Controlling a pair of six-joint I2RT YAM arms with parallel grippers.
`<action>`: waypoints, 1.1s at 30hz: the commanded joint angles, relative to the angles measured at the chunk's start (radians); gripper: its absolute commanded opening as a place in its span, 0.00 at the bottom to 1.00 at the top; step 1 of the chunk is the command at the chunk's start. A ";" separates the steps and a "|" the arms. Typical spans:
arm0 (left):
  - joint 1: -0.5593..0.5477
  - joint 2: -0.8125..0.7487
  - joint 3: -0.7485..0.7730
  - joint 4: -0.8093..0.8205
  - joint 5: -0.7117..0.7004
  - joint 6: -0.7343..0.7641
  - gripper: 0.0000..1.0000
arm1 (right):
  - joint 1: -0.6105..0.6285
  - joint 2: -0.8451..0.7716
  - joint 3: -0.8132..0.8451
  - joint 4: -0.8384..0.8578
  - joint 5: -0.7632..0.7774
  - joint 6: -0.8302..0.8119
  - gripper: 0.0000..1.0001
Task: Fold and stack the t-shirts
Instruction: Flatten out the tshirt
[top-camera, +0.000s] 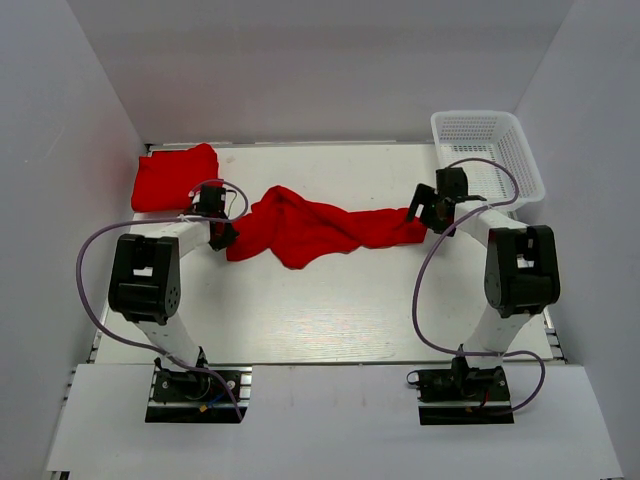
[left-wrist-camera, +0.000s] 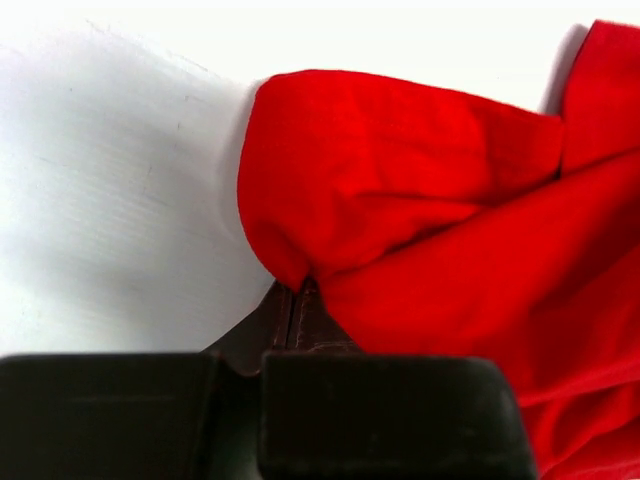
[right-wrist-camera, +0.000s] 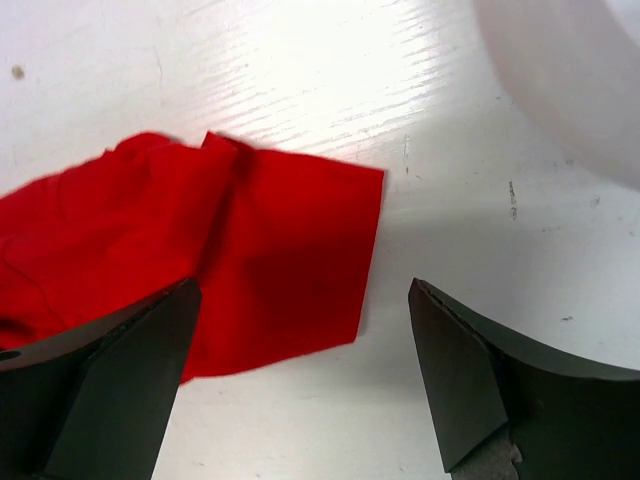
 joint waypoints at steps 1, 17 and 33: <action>0.001 -0.071 -0.011 -0.008 0.001 0.019 0.00 | 0.000 0.021 0.009 0.080 0.052 0.096 0.90; 0.001 -0.132 -0.050 0.030 0.001 0.068 0.00 | 0.009 0.132 -0.028 0.152 0.008 0.133 0.33; 0.001 -0.359 0.115 0.038 -0.090 0.154 0.00 | 0.014 -0.253 -0.035 0.324 0.029 -0.102 0.00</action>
